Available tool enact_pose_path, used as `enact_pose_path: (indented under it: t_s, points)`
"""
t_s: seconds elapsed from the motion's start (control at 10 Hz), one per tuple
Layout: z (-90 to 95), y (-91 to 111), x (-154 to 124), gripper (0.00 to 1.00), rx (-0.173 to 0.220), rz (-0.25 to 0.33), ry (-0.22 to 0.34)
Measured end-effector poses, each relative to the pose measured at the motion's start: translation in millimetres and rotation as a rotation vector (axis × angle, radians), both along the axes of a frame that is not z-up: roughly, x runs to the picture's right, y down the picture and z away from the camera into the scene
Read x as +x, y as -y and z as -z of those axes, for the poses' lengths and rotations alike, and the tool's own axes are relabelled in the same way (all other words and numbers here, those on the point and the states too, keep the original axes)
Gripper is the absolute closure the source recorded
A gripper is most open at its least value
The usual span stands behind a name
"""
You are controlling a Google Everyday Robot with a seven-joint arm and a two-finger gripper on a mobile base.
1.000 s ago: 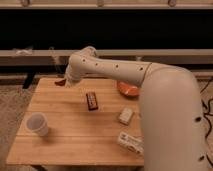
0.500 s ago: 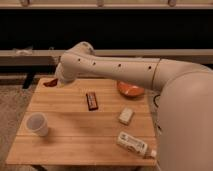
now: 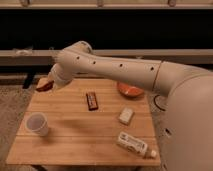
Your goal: Place the pepper in the ceramic cup
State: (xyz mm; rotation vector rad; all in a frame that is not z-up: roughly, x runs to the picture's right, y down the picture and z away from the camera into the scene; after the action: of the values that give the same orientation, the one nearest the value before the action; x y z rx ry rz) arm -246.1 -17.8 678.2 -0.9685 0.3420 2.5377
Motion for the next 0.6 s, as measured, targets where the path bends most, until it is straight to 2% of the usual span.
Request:
enact_pose_path:
  t_s: [0.4, 0.6]
  points:
    - [-0.9, -1.3, -0.9, 1.0, 0.003, 0.015, -0.008]
    - [-1.9, -13.6, -10.7, 1.0, 0.03, 0.092, -0.072]
